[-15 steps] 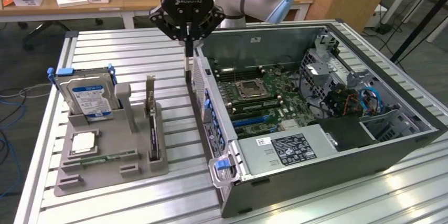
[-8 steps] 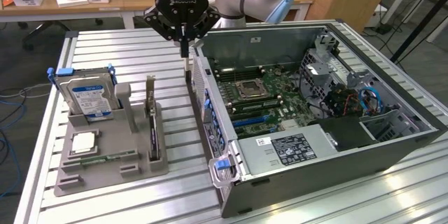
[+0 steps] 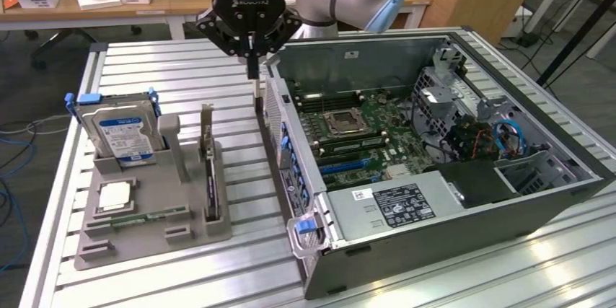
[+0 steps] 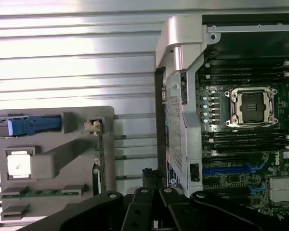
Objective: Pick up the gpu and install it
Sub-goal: 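Reach for the gpu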
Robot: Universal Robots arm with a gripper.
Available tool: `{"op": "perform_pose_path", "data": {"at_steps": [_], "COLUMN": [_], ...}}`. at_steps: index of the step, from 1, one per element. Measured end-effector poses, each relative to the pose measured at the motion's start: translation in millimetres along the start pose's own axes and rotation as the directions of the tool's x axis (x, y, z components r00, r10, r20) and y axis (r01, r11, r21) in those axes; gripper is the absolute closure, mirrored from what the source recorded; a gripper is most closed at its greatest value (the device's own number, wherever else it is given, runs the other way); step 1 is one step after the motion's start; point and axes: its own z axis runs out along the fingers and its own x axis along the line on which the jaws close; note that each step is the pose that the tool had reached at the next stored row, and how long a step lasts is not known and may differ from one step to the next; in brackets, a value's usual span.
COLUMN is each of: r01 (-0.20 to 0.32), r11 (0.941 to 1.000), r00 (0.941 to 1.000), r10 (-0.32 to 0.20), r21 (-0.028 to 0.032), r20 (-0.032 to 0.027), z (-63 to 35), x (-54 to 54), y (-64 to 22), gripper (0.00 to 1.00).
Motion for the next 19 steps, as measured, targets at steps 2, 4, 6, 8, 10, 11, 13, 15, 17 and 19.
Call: {"op": "perform_pose_path", "data": {"at_steps": [2,4,6,8,10,11,13,15,17,19], "r01": [0.000,0.000,0.000,0.000,0.000,0.000,0.000,0.000,0.000,0.000], "r11": [1.0000,1.0000,1.0000,1.0000,1.0000,1.0000,1.0000,1.0000,1.0000,1.0000], "r00": [1.0000,1.0000,1.0000,1.0000,1.0000,1.0000,1.0000,1.0000,1.0000,1.0000], "r10": [0.000,0.000,0.000,0.000,0.000,0.000,0.000,0.000,0.000,0.000], "r21": [0.0000,0.0000,0.0000,0.0000,0.0000,0.0000,0.0000,0.0000,0.0000,0.0000], "r20": [0.0000,0.0000,0.0000,0.0000,0.0000,-0.0001,0.0000,0.0000,0.0001,0.0000], "z": [-0.1,-0.1,-0.1,-0.1,-0.1,-0.2,-0.3,-0.3,-0.4,-0.4], "x": [2.0,6.2,9.2,12.2,15.1,16.7,20.7,23.1,25.4,26.9], "y": [-0.2,-0.5,-0.7,-0.9,-1.1,-1.2,-1.6,-1.7,-1.9,-2.0], "gripper": [0.89,0.89,0.89,0.89,0.89,0.89,0.89,0.89,0.89,0.89]}}
